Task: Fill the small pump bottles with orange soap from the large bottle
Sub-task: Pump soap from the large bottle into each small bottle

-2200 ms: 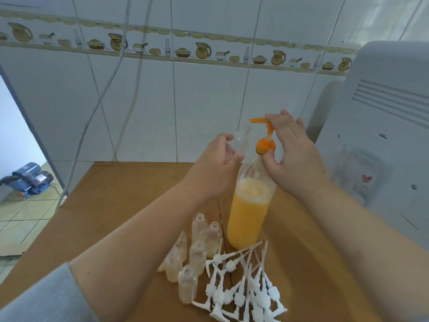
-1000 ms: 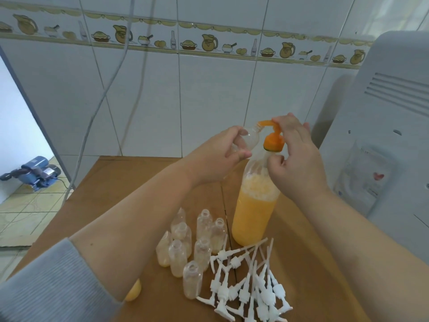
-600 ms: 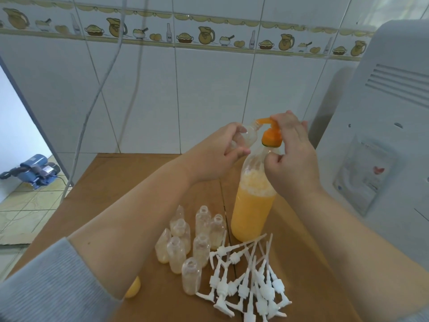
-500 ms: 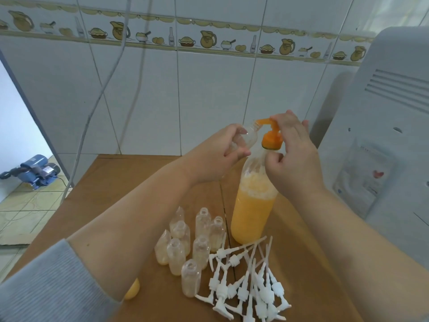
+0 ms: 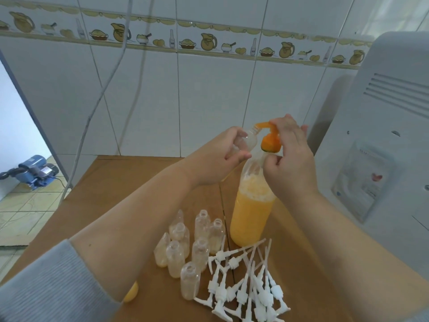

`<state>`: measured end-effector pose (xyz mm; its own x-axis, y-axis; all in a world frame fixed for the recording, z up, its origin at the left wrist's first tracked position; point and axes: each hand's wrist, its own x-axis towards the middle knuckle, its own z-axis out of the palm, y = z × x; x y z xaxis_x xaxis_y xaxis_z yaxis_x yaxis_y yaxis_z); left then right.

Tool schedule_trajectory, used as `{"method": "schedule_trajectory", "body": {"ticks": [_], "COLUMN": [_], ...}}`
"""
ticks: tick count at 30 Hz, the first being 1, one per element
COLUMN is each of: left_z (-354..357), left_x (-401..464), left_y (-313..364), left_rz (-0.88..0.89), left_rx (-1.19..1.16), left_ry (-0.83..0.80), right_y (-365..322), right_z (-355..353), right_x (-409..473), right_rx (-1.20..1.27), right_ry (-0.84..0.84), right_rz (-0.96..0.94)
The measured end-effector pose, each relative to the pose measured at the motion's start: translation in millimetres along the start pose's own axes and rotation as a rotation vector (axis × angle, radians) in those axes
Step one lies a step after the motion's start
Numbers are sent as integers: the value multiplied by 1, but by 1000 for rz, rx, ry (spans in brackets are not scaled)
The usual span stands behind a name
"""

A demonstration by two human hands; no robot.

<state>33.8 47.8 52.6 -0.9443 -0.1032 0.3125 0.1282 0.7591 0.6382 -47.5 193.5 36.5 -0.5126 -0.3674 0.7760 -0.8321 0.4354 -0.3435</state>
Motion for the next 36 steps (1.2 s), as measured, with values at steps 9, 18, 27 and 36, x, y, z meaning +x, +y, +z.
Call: {"method": "schedule_trajectory", "body": {"ticks": [9,18,27,36], "left_z": [1,-4,2,4], "left_x": [5,5,1,5], "left_y": [-1,3,0,3], "left_rz": [30,22,-5,-51], "left_rx": [1,-11,-11,-133], "left_ry": [-20,7,-19,39], "right_y": [5,0,0,-7], "right_z": [5,-5,3,-6], "right_x": [-3,6,-4,0], "right_rx": [9,-36,-17,-38], "right_ry": [65,10,5,-19], "right_rz": [44,3,40,41]}}
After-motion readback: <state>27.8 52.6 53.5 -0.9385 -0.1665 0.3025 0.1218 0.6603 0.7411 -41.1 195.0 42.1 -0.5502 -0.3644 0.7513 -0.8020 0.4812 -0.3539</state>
